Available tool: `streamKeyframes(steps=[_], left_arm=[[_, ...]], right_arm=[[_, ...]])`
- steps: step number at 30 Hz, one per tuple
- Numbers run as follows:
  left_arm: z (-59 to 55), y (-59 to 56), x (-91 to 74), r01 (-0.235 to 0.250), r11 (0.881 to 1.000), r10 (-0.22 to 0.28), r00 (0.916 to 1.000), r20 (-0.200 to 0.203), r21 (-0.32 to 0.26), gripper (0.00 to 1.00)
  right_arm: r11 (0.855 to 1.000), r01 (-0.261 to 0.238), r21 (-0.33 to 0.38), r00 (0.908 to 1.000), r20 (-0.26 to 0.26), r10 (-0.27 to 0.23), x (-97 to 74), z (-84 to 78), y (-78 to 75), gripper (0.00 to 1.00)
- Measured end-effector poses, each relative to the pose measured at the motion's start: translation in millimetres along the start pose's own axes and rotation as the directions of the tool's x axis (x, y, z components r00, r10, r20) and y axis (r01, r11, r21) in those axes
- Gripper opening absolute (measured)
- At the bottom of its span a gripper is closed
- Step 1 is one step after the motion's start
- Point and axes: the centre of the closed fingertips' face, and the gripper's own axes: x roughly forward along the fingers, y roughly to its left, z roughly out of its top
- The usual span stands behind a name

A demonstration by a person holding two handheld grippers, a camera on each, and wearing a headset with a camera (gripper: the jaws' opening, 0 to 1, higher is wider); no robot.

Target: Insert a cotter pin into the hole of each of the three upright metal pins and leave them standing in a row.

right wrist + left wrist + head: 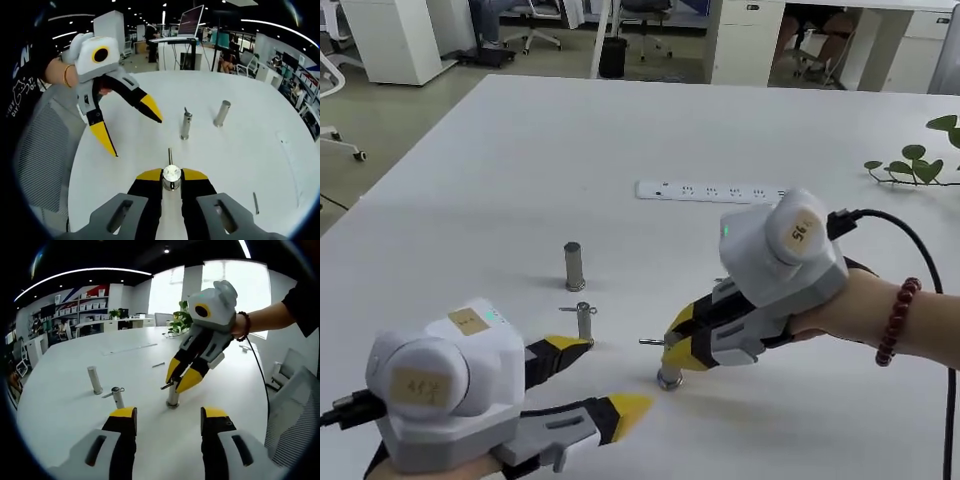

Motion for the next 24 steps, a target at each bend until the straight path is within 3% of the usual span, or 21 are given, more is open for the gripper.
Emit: streamKeyframes(steps=[24], left_arm=[[1.8,22.0,-19.9,-0.058,0.998,0.058,0.9979,0.027,-0.009,0.64]], right_arm=[[0.999,-0.005,-0.035,0.9997,-0.022,0.004,6.6,8.5,-23.4,0.08]])
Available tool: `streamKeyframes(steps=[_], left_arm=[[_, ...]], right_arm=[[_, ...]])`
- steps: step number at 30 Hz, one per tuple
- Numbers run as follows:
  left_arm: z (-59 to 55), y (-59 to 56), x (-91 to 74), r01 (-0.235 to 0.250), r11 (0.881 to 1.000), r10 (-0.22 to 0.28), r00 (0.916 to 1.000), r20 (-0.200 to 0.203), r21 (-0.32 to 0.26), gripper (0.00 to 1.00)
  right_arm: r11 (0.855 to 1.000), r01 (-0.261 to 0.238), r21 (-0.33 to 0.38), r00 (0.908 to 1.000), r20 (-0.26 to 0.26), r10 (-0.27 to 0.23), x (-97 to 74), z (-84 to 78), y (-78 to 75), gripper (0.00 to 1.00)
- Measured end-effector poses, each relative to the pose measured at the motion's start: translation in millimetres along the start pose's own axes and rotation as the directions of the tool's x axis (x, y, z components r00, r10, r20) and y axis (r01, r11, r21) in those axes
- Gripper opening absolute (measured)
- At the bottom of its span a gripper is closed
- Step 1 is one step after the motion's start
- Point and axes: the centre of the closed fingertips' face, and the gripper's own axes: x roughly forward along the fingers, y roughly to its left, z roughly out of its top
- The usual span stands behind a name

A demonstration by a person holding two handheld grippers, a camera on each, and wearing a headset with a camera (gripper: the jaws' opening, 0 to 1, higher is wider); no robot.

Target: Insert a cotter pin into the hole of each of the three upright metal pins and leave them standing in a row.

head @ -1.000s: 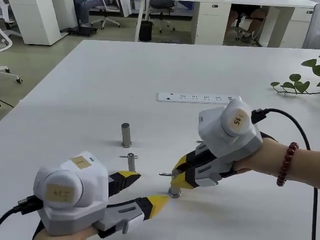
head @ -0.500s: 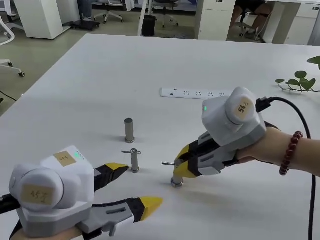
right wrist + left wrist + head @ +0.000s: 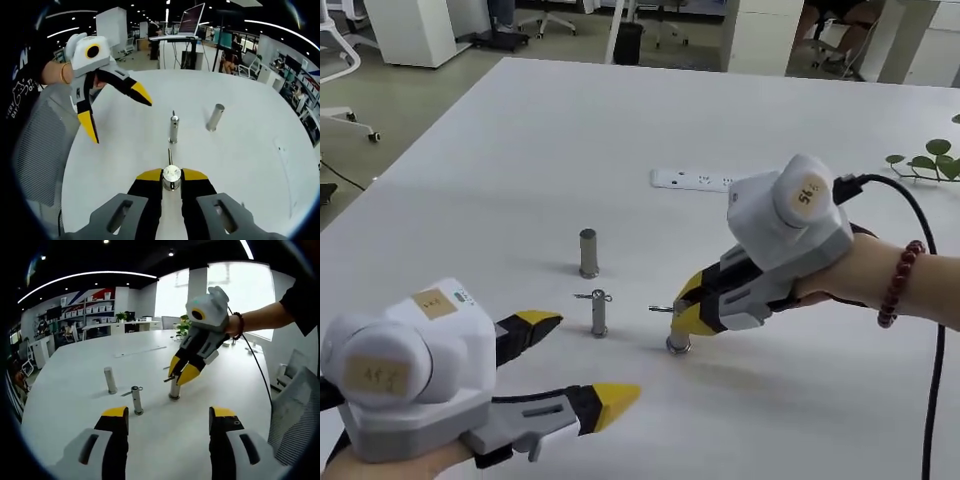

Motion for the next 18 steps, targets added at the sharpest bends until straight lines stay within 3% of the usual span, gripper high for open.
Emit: streamKeyframes(steps=[12,18], left_arm=[[-1.2,4.9,1.3,-0.01,1.0,0.01,0.9999,-0.005,0.002,0.66],[-3.6,-1.4,4.7,0.006,1.0,-0.006,0.9998,-0.017,0.013,0.66]], right_arm=[[1.0,-0.01,-0.007,0.9997,-0.021,0.01,5.8,-1.1,-5.9,0.08],[1.0,-0.023,-0.008,0.9995,-0.02,0.023,6.0,-0.5,-5.8,0.08]])
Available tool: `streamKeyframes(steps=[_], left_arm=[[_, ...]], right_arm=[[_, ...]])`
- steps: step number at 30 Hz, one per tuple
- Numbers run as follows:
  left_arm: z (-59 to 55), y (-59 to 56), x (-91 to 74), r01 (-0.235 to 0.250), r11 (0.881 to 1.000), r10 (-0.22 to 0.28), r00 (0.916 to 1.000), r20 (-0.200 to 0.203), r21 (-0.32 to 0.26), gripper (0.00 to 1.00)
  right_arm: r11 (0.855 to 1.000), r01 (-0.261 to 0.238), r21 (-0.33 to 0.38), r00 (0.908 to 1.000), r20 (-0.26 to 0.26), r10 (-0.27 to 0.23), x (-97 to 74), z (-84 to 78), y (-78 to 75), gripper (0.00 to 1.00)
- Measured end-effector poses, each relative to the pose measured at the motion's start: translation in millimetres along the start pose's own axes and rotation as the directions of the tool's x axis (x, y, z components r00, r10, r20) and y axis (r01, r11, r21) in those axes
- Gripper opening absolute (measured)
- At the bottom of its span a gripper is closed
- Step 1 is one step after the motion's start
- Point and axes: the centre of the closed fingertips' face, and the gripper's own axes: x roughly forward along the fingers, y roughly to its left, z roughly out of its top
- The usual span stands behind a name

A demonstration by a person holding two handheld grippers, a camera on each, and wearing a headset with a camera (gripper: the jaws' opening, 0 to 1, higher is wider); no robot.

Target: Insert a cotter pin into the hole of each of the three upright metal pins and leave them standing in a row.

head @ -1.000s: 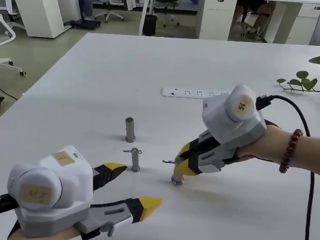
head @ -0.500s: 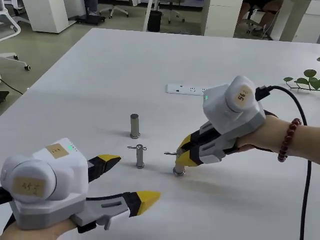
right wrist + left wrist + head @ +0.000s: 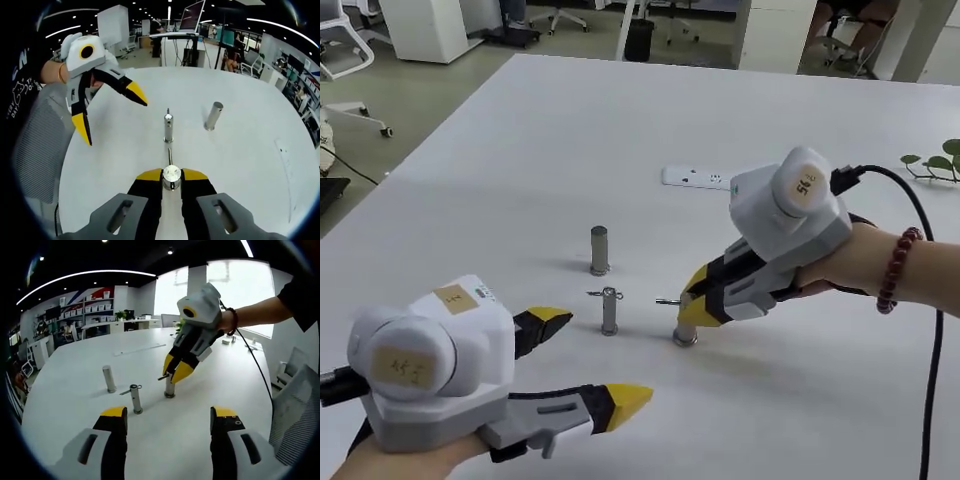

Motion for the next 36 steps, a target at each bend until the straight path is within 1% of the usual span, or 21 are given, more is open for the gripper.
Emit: streamKeyframes(steps=[3,6,11,17,20,22,24,27,29,31,32,33,34,35,36], left_arm=[[0.1,-1.9,0.4,0.001,1.0,-0.001,1.0,-0.003,0.007,0.66],[2.1,-2.5,0.4,-0.003,1.0,0.002,1.0,0.004,0.011,0.67],[1.8,-0.8,-0.1,-0.011,1.0,0.011,0.9999,0.002,0.015,0.68],[1.8,0.8,-0.5,-0.014,1.0,0.014,0.9999,0.004,0.006,0.69],[-0.4,2.6,-0.1,-0.016,1.0,0.016,0.9999,-0.001,-0.006,0.69],[-1.0,4.3,0.0,-0.021,1.0,0.021,0.9998,-0.003,-0.008,0.71],[-0.3,5.5,-0.8,-0.024,1.0,0.024,0.9997,0.002,-0.019,0.71],[0.8,7.3,-1.5,-0.032,0.999,0.032,0.9995,0.007,-0.019,0.73],[1.5,8.1,-1.7,-0.037,0.999,0.037,0.9993,0.009,-0.018,0.74],[2.2,8.6,-1.9,-0.04,0.999,0.041,0.9991,0.011,-0.02,0.75],[2.5,8.9,-2.0,-0.042,0.999,0.042,0.999,0.012,-0.02,0.75],[2.6,9.0,-2.0,-0.042,0.999,0.043,0.999,0.012,-0.02,0.76],[2.9,9.4,-1.9,-0.045,0.999,0.045,0.9989,0.013,-0.018,0.77],[3.0,9.6,-1.9,-0.046,0.999,0.046,0.9989,0.013,-0.017,0.77],[3.2,10.2,-1.9,-0.048,0.999,0.048,0.9988,0.012,-0.016,0.78]], right_arm=[[1.0,-0.006,0.017,1.0,-0.001,0.006,-0.5,-0.6,-0.3,0.08],[0.999,-0.014,0.03,0.9999,-0.002,0.014,-1.4,-1.9,-0.4,0.08],[1.0,-0.022,0.016,0.9997,-0.006,0.022,-1.4,-1.5,0.3,0.08],[1.0,-0.024,0.016,0.9997,0.0,0.024,-1.4,-1.6,0.9,0.09],[1.0,-0.021,0.015,0.9998,0.008,0.021,-1.3,-1.5,0.8,0.09],[1.0,-0.007,0.028,1.0,0.004,0.007,-0.7,-3.5,-0.3,0.11],[1.0,-0.001,0.025,1.0,0.0,0.001,-0.8,-5.1,0.4,0.16],[0.999,0.005,0.051,0.9995,0.031,-0.007,-3.2,-0.8,0.2,0.18],[0.996,0.007,0.091,0.9973,0.072,-0.014,-5.9,6.9,-0.3,0.21],[0.99,0.017,0.138,0.9917,0.124,-0.034,-8.5,17.8,-3.8,0.23],[0.985,0.024,0.172,0.9864,0.156,-0.051,-9.9,24.6,-7.2,0.24],[0.983,0.025,0.184,0.9845,0.166,-0.056,-10.3,26.9,-8.3,0.25],[0.976,0.028,0.217,0.9765,0.203,-0.073,-11.1,34.0,-13.6,0.27],[0.97,0.034,0.242,0.9697,0.227,-0.091,-10.6,37.7,-20.4,0.28],[0.961,0.043,0.272,0.9606,0.253,-0.114,-10.9,43.9,-26.1,0.29]])
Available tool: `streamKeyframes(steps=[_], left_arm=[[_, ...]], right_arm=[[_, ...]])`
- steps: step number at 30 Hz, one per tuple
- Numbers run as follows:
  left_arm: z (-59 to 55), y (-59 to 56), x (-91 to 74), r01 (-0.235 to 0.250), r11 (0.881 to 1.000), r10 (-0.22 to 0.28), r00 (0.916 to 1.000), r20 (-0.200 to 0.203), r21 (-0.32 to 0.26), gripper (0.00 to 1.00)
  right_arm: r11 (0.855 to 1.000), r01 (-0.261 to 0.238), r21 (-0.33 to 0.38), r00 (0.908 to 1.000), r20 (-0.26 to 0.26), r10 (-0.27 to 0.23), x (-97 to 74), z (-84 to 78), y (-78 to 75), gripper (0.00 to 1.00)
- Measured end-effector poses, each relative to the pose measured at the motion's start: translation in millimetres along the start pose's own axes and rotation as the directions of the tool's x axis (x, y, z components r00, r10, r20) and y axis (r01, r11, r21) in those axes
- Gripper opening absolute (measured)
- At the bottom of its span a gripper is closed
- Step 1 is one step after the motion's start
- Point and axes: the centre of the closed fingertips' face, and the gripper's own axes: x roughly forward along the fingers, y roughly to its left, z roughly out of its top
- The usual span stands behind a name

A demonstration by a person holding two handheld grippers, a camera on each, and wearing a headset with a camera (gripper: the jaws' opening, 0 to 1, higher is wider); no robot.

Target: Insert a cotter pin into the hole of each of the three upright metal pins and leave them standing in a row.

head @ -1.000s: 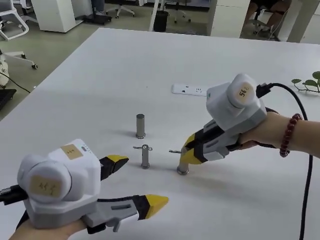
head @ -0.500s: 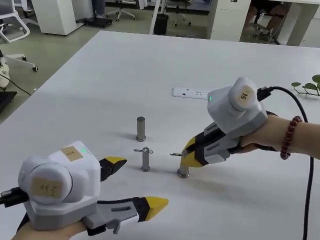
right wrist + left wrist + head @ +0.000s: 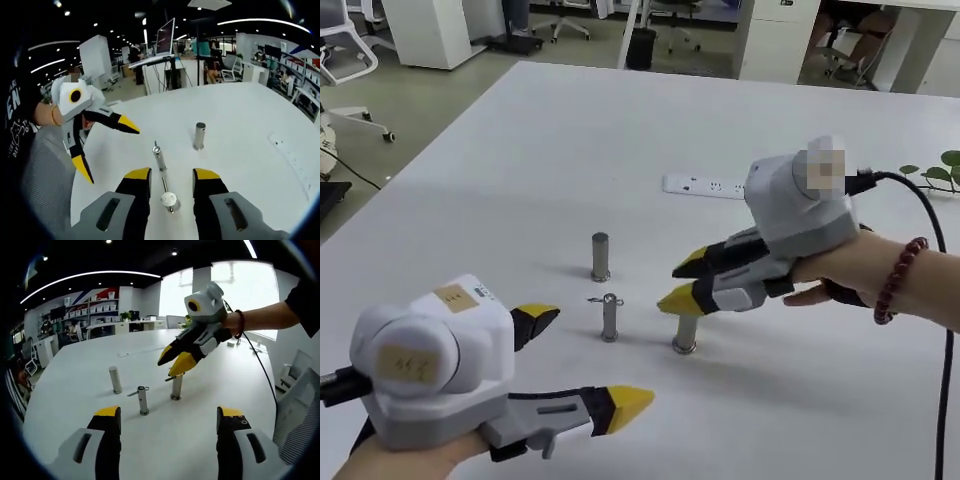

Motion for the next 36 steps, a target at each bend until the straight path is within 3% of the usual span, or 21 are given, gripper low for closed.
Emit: streamKeyframes(steps=[5,9,12,14,20,24,31,36], left_arm=[[0.9,1.6,-0.4,-0.006,1.0,0.006,1.0,0.002,-0.001,0.79],[0.7,4.2,-0.8,-0.014,1.0,0.014,0.9999,0.001,-0.004,0.8],[0.9,5.9,-0.4,-0.02,1.0,0.02,0.9998,0.002,-0.012,0.81],[0.0,6.7,0.2,-0.022,1.0,0.022,0.9998,-0.002,-0.012,0.81],[-0.7,10.4,0.9,-0.033,0.999,0.033,0.9995,-0.003,-0.012,0.8],[0.8,11.5,1.4,-0.034,0.999,0.034,0.9994,0.004,-0.01,0.79],[1.0,12.4,2.8,-0.03,0.999,0.03,0.9995,0.006,-0.019,0.79],[1.1,13.4,3.1,-0.03,0.999,0.03,0.9995,0.007,-0.021,0.79]], right_arm=[[0.996,0.085,-0.004,0.9958,0.033,-0.085,12.3,14.5,-12.0,0.29],[0.993,0.117,0.027,0.9912,0.059,-0.118,23.7,22.2,-17.2,0.29],[0.986,0.147,0.08,0.9846,0.084,-0.153,33.3,27.1,-25.6,0.28],[0.981,0.139,0.134,0.9815,0.113,-0.155,38.7,31.4,-28.2,0.28],[0.979,0.163,0.12,0.9752,0.131,-0.179,52.2,35.6,-36.2,0.23],[0.971,0.214,0.103,0.9622,0.15,-0.228,59.3,36.4,-45.8,0.2],[0.968,0.236,0.088,0.9596,0.135,-0.247,72.6,34.3,-48.7,0.17],[0.972,0.226,0.071,0.9659,0.114,-0.233,84.4,34.1,-50.4,0.15]])
